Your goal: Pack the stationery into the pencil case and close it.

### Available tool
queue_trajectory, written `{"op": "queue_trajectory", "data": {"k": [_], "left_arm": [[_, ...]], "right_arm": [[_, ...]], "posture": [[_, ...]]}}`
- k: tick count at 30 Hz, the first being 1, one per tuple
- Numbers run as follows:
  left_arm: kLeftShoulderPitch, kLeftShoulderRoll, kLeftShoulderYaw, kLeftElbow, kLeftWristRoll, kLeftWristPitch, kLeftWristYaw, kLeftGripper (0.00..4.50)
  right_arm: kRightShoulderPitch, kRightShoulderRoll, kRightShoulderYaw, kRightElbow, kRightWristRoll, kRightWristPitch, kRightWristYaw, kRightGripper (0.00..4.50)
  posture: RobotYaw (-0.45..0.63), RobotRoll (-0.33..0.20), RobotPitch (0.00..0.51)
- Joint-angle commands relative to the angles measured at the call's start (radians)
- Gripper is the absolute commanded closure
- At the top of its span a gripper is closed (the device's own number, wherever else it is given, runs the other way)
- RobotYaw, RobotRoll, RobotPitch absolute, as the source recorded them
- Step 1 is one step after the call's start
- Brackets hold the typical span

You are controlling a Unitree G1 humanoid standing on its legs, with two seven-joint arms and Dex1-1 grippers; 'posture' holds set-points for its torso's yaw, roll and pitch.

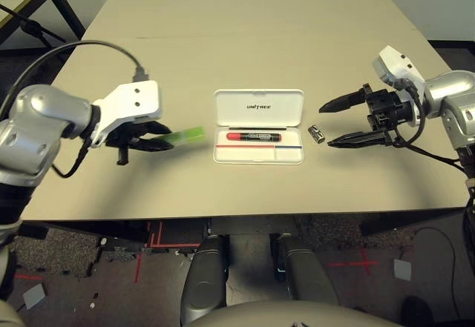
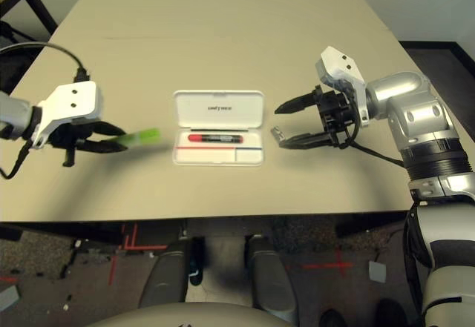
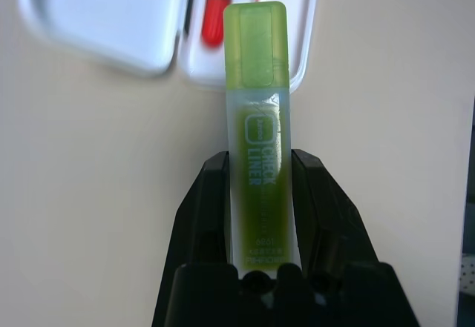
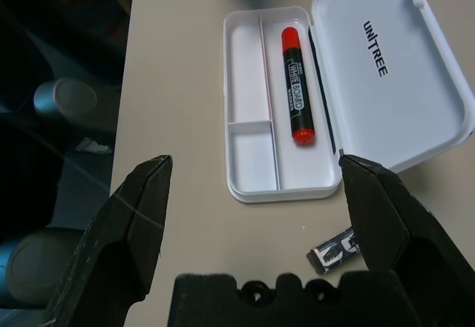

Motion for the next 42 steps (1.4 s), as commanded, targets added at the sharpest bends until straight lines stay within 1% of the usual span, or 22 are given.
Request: {"op": "queue_trajectory", "data": {"k": [1, 5, 10, 13, 20, 25, 30, 35, 38, 42], "left_arm": [[-0.053, -0.050, -0.053, 0.026, 0.036, -0.007, -0.024, 3.41], [-0.110, -0.125, -0.097, 0.066, 0.064, -0.016, -0.036, 3.41], [-0.154, -0.244, -0.155, 0.096, 0.093, -0.008, -0.027, 3.41], [-0.159, -0.302, -0.186, 0.115, 0.113, -0.023, -0.022, 3.41], [-0.151, -0.392, -0.217, 0.191, 0.152, -0.059, 0.004, 3.41], [-0.164, -0.430, -0.224, 0.242, 0.174, -0.091, 0.014, 3.41], [-0.171, -0.448, -0.222, 0.277, 0.195, -0.121, 0.011, 3.41], [-0.161, -0.442, -0.221, 0.315, 0.214, -0.164, 0.007, 3.41], [-0.153, -0.434, -0.219, 0.316, 0.220, -0.172, -0.004, 3.41], [-0.142, -0.418, -0.214, 0.315, 0.225, -0.180, -0.013, 3.41]], "right_arm": [[0.014, -0.014, -0.019, -0.031, 0.007, 0.019, 0.004, 0.00], [0.029, -0.024, -0.039, -0.052, 0.006, 0.036, 0.003, 0.00], [0.048, -0.035, -0.059, -0.077, 0.004, 0.055, -0.010, 0.00], [0.056, -0.041, -0.073, -0.085, 0.000, 0.066, -0.021, 0.00], [0.085, -0.067, -0.102, -0.112, 0.007, 0.082, -0.047, 0.00], [0.109, -0.077, -0.120, -0.144, 0.013, 0.106, -0.063, 0.00], [0.111, -0.083, -0.123, -0.144, -0.007, 0.123, -0.109, 0.00], [0.093, -0.061, -0.139, -0.126, -0.058, 0.185, -0.275, 0.00], [0.105, -0.055, -0.140, -0.141, -0.095, 0.193, -0.366, 0.00], [0.106, -0.047, -0.139, -0.153, -0.098, 0.246, -0.420, 0.00]], "posture": [[0.06, 0.000, 0.153], [0.04, 0.000, 0.158], [0.02, 0.000, 0.161], [0.01, 0.000, 0.163], [-0.04, 0.000, 0.168], [-0.05, 0.000, 0.169], [-0.05, 0.000, 0.171], [-0.05, 0.000, 0.174], [-0.05, 0.000, 0.174], [-0.05, 0.000, 0.174]]}}
